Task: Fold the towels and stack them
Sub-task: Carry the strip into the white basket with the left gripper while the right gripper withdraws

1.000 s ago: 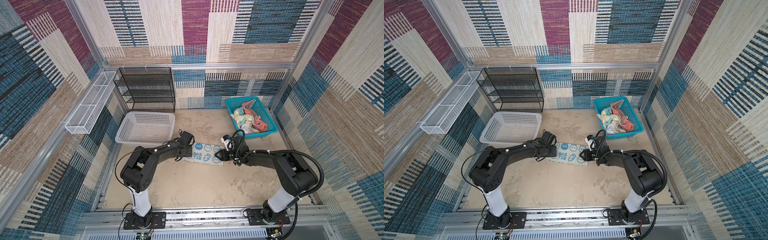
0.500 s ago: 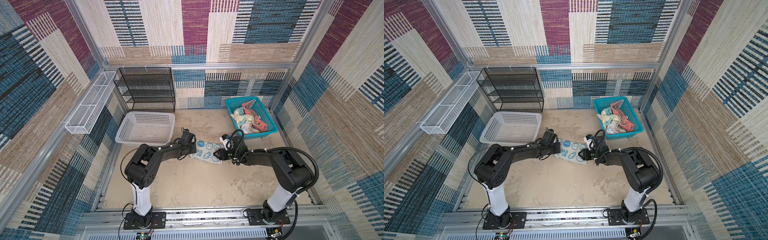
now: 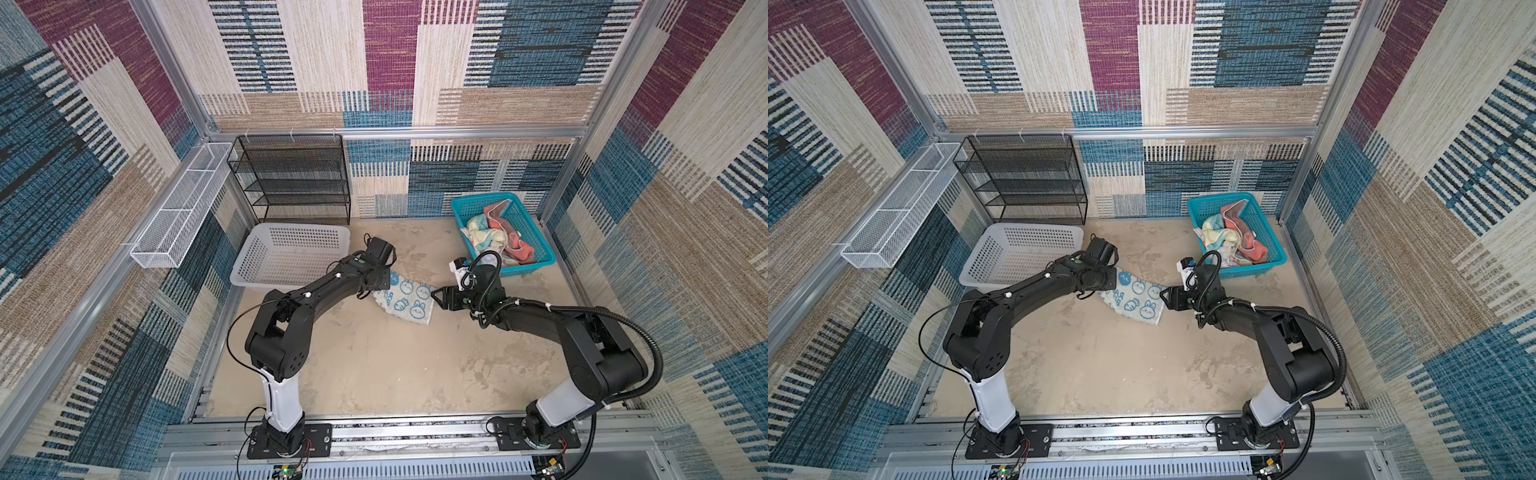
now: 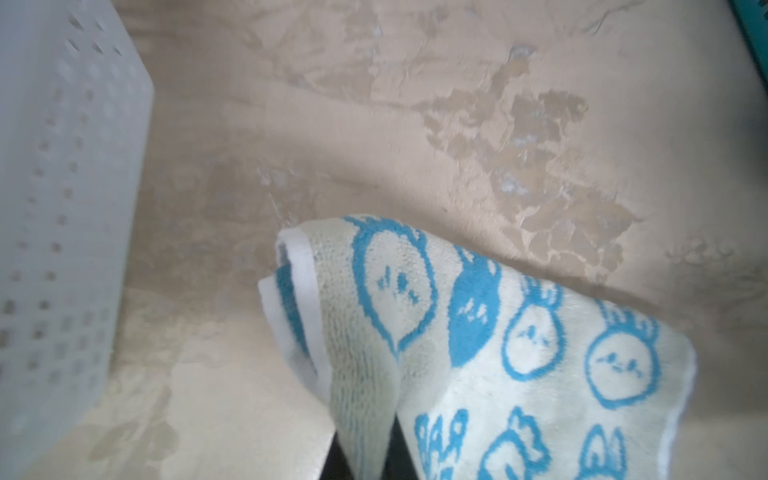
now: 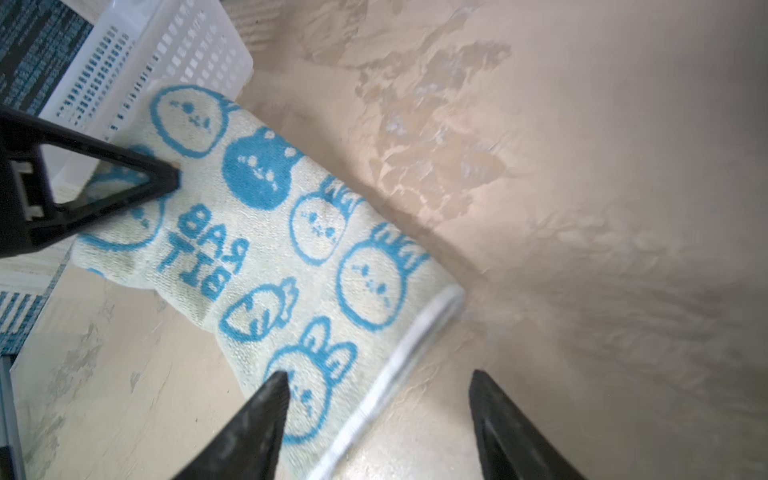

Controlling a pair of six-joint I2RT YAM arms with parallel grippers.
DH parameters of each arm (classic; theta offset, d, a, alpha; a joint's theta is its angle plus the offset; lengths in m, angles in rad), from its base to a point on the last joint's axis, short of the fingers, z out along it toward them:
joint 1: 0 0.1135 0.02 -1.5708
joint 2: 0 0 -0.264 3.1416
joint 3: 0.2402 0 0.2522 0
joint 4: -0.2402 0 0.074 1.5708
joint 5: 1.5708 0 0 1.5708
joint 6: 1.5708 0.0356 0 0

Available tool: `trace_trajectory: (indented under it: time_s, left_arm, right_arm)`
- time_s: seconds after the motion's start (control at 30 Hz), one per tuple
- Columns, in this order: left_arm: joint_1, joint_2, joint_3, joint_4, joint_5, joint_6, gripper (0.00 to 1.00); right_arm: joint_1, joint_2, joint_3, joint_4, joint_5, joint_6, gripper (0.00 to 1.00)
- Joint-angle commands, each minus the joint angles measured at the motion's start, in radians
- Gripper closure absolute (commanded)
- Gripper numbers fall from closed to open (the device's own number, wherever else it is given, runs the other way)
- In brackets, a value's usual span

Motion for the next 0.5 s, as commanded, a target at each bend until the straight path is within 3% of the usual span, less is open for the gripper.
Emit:
trace_trajectory:
  time_s: [0.0, 0.47]
  left_arm:
    - [0.015, -0.017, 0.073, -0.153, -0.086, 0.113, 1.0]
    - [0.159, -0.041, 0.348, -0.361, -0.111, 0.277, 1.0]
  right_arm:
    - [-0.003, -0.041, -0.006, 0.056, 0.021, -0.009, 0.0]
    - [-0.003, -0.259, -0.076, 0.109, 0.072, -0.12, 0.0]
